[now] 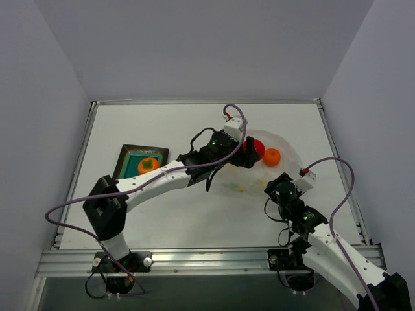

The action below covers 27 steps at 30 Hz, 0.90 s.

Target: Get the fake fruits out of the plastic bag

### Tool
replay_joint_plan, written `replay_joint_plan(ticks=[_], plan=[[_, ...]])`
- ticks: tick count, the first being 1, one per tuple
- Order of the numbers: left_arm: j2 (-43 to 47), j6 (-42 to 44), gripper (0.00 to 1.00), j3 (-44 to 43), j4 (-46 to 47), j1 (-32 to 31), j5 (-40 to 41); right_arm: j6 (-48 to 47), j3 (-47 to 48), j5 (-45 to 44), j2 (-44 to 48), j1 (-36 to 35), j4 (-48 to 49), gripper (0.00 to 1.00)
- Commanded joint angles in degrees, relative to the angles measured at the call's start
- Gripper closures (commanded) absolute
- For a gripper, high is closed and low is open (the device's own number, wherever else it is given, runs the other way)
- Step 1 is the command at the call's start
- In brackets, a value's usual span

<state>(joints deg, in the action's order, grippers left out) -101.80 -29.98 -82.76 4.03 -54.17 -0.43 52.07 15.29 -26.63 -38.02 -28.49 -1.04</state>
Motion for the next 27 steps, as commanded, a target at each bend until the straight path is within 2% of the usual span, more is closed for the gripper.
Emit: replay_joint_plan(ticks=[1, 5, 8, 9, 10, 12, 14, 16, 20, 23, 27], plan=[[7.8, -2.5, 0.50, 6.8, 6.9, 0.6, -5.7, -0.2, -0.4, -0.4, 0.7, 0.5, 0.4, 0.49], [21.2, -0.1, 0.50, 15.4, 5.5, 0.6, -2.9, -0.8, -0.6, 0.4, 1.2, 0.7, 0.4, 0.49], [31.3, 1.0, 0.50, 22.0, -2.2, 1.0, 11.0, -1.1, -0.8, 0.9, 1.4, 0.7, 0.4, 0.49], [33.4, 0.2, 0.50, 23.4, -4.4, 1.3, 19.1, -1.1, -0.9, 1.0, 1.6, 0.8, 0.4, 0.49], [35.3, -0.9, 0.50, 24.7, -10.6, 3.1, 22.6, -1.3, -0.9, 1.1, 1.7, 0.8, 0.4, 0.49], [39.6, -5.6, 0.50, 28.0, -15.4, 6.8, 26.9, -1.5, -1.0, 1.2, 1.9, 0.8, 0.4, 0.49], [43.0, -8.4, 0.50, 32.7, -18.8, 14.3, 27.4, -1.7, -1.0, 1.5, 1.7, 1.0, 2.3, 0.49], [44.7, -12.0, 0.50, 36.0, -19.2, 22.3, 26.4, -2.0, -1.0, 1.9, 1.5, 1.1, 2.5, 0.48], [46.0, -15.8, 0.50, 41.1, -17.5, 32.1, 26.9, -2.5, -0.9, 2.6, 1.0, 1.1, 3.1, 0.48], [42.8, -17.7, 0.50, 41.3, -14.3, 37.5, 25.6, -3.2, -0.8, 3.3, -0.2, 1.1, 3.8, 0.48], [38.0, -18.2, 0.49, 38.1, -11.7, 39.1, 28.5, -3.9, -0.5, 4.2, -1.5, 1.1, 4.5, 0.48]])
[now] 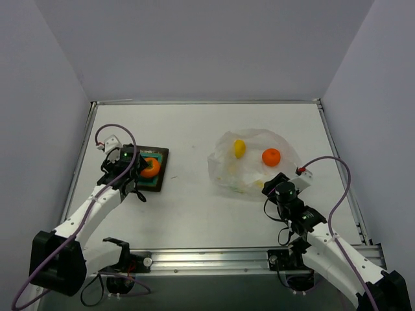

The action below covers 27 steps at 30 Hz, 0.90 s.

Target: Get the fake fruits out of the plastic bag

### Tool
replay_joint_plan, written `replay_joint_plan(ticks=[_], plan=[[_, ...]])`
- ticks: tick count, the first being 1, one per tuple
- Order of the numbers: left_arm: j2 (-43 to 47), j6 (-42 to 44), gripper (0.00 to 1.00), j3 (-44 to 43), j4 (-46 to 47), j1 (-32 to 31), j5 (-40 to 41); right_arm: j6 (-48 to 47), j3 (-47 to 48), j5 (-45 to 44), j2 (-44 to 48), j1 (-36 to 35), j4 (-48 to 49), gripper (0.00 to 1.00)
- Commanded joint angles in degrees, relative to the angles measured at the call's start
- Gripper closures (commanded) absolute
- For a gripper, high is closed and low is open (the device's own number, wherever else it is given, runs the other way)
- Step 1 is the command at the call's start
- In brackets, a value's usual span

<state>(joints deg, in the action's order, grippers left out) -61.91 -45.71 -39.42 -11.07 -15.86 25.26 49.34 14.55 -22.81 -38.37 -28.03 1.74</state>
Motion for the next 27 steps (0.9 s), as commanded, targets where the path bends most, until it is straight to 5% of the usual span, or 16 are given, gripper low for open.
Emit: replay_joint_plan(ticks=[1, 15, 19, 24, 27], plan=[[-2.8, -2.4, 0.49, -6.7, 3.9, 1.0, 3.4, -1.2, 0.2, 0.5, -1.2, 0.6, 1.7, 0.48], [-20.9, -1.4, 0.31, -11.4, 10.1, 8.8, -3.5, -1.8, -0.3, 1.2, 0.0, 0.6, 2.0, 0.48], [-22.1, -1.5, 0.25, -11.7, 10.1, 8.8, -3.7, -1.8, -0.5, 1.5, 0.8, 0.5, 2.0, 0.48], [-20.4, -1.4, 0.02, -11.2, 10.1, 8.8, -3.9, -1.7, -0.1, 1.4, -0.3, 0.6, 2.0, 0.48], [-16.9, -0.6, 0.06, -10.6, 13.2, 8.3, -6.4, -1.4, -0.3, 1.0, 0.4, 0.6, 2.0, 0.48]])
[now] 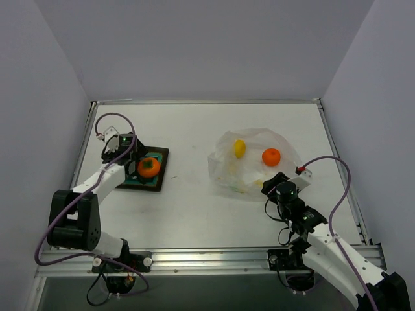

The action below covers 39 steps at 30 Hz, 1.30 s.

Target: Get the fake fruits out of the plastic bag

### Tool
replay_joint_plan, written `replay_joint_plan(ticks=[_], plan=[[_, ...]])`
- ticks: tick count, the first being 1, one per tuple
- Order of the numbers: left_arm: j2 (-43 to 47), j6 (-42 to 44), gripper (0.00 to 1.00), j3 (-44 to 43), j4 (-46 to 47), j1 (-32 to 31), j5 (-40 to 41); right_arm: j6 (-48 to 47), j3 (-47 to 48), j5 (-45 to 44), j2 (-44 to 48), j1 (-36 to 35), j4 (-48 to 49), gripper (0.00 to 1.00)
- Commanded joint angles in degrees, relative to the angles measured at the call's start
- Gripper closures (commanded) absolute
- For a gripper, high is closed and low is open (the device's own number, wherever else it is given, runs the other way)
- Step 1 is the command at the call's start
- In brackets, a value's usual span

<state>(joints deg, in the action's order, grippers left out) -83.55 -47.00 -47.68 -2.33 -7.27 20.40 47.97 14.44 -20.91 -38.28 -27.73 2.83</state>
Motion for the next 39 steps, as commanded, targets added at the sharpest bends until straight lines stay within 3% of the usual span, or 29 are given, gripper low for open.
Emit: replay_joint_plan(ticks=[1, 4, 8, 9, 12, 16, 22, 26, 29, 31, 35, 39], plan=[[7.3, 1.1, 0.06, -2.2, 4.2, -0.9, -1.9, 0.0, -0.3, -1.1, 0.7, 0.2, 0.9, 0.48], [13.5, 3.6, 0.01, -2.3, 2.4, -7.4, -0.5, 0.3, -0.4, -1.9, 1.6, 0.3, 0.5, 0.48], [17.3, 7.4, 0.16, -3.4, 0.1, -24.4, 3.1, 0.7, -0.5, -2.3, 2.5, 0.3, 0.0, 0.48], [16.6, 7.9, 0.19, -3.7, 0.1, -31.5, 3.0, 0.8, -0.5, -2.1, 2.7, 0.3, 0.0, 0.48], [12.1, 8.5, 0.29, -6.4, 0.8, -43.1, 2.7, 1.7, 0.4, -0.9, 3.1, 0.3, -0.5, 0.49], [3.9, 10.3, 0.33, -13.9, 1.4, -51.1, 0.5, 1.5, 3.7, -1.1, 5.3, 0.1, -3.2, 0.49], [-9.6, 11.8, 0.36, -26.3, 4.6, -53.8, -5.3, 0.9, 10.5, -10.5, 10.7, 0.2, -14.5, 0.55], [-17.6, 12.0, 0.38, -33.5, 6.2, -53.7, -7.7, 0.6, 12.4, -17.8, 11.0, 0.5, -17.0, 0.69], [-24.0, 11.9, 0.38, -40.7, 5.0, -53.6, -8.7, 0.9, 13.8, -20.0, 8.0, 0.7, -16.8, 0.70], [-28.4, 12.3, 0.37, -45.8, 4.2, -53.6, -7.8, 0.2, 14.2, -20.9, 4.5, 0.8, -16.0, 0.68], [-35.6, 13.1, 0.28, -54.6, 0.7, -53.4, -5.5, -2.3, 14.7, -20.3, -1.5, 1.6, -12.2, 0.50], [-43.1, 13.5, 0.17, -61.7, -1.4, -52.7, -3.3, -2.9, 13.3, -20.0, -5.8, 3.1, -7.8, 0.45]])
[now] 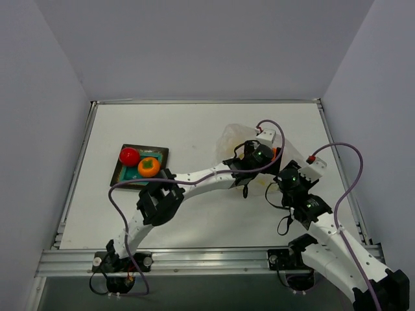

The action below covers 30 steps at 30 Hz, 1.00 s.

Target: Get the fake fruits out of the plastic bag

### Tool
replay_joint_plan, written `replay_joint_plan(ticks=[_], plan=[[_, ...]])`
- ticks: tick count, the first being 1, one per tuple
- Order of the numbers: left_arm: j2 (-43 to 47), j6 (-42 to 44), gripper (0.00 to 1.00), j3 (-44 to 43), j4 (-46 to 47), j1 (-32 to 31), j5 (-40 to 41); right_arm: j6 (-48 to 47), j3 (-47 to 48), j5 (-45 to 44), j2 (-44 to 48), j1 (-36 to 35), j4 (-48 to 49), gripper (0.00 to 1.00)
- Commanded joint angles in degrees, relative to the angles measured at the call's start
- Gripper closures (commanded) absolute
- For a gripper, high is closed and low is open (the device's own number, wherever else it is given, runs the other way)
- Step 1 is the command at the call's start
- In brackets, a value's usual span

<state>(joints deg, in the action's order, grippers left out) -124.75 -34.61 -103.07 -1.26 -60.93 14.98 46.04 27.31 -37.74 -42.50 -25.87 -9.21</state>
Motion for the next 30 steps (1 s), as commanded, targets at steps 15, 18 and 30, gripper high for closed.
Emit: replay_joint_plan(ticks=[15, 18, 30], plan=[[-26.0, 6.7, 0.06, -37.4, -12.4, 5.1, -3.1, -1.0, -6.9, 12.0, 0.4, 3.9, 14.0, 0.61], [-29.6, 6.6, 0.06, -42.5, -14.6, 5.6, -3.6, -1.3, -7.3, 12.2, 0.8, 4.0, 14.0, 0.61], [-15.4, 6.7, 0.43, -20.7, -0.2, 6.5, -9.1, -1.6, -8.5, 12.5, -0.6, 4.1, 15.6, 0.61]])
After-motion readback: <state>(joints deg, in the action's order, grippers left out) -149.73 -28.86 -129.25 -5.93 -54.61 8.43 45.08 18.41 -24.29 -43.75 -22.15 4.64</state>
